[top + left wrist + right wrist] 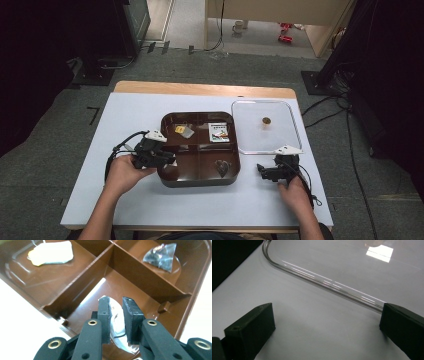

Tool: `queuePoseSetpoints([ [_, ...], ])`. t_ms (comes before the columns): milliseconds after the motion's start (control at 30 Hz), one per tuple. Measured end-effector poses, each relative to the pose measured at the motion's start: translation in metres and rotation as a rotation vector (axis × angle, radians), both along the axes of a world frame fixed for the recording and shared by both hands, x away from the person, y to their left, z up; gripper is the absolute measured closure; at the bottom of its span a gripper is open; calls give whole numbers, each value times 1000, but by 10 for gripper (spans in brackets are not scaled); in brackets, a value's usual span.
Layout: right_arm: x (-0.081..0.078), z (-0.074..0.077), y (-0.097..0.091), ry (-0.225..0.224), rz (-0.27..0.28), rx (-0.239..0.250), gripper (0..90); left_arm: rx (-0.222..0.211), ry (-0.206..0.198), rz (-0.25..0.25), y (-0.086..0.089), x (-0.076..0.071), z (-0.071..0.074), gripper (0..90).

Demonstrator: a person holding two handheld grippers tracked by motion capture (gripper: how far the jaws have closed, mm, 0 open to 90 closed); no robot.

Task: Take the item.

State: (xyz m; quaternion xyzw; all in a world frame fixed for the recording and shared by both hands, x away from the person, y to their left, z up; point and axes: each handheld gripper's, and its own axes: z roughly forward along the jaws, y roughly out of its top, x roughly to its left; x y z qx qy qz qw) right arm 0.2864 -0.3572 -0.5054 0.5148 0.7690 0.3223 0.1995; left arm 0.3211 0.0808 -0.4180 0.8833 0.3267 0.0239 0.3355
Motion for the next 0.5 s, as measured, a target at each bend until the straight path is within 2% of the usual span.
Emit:
queuePoseSetpoints([
  [500,0,0,0,1,0,0,0,-28,-51,67,21,-2,15,781],
])
